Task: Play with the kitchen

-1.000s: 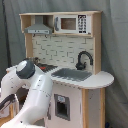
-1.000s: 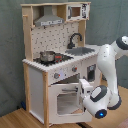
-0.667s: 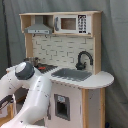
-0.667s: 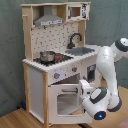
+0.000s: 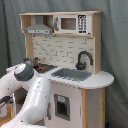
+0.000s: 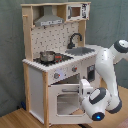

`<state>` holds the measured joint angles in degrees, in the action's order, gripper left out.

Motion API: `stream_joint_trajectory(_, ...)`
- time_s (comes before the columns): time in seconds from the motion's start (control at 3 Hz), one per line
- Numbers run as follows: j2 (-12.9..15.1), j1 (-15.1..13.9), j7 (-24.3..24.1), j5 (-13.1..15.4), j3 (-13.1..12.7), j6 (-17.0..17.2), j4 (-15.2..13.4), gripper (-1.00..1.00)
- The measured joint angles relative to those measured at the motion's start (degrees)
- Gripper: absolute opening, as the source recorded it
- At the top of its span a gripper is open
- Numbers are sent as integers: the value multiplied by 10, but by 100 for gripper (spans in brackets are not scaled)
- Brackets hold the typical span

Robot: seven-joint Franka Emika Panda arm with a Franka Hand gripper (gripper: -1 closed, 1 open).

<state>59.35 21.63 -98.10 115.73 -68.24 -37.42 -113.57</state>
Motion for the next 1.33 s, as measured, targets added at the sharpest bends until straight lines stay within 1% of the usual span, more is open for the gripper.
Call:
stream_joint_trajectory(0.33, 0, 1, 0, -4, -4, 8, 0, 100)
stream_joint_trajectory(0.67, 0, 5, -1, -16, -15, 32, 0, 100)
stream_joint_trajectory(1.0, -35, 5, 26, -45, -18, 6, -4, 100)
stream_joint_trajectory(1.33, -67, 1, 59, -72, -20, -19, -17, 100)
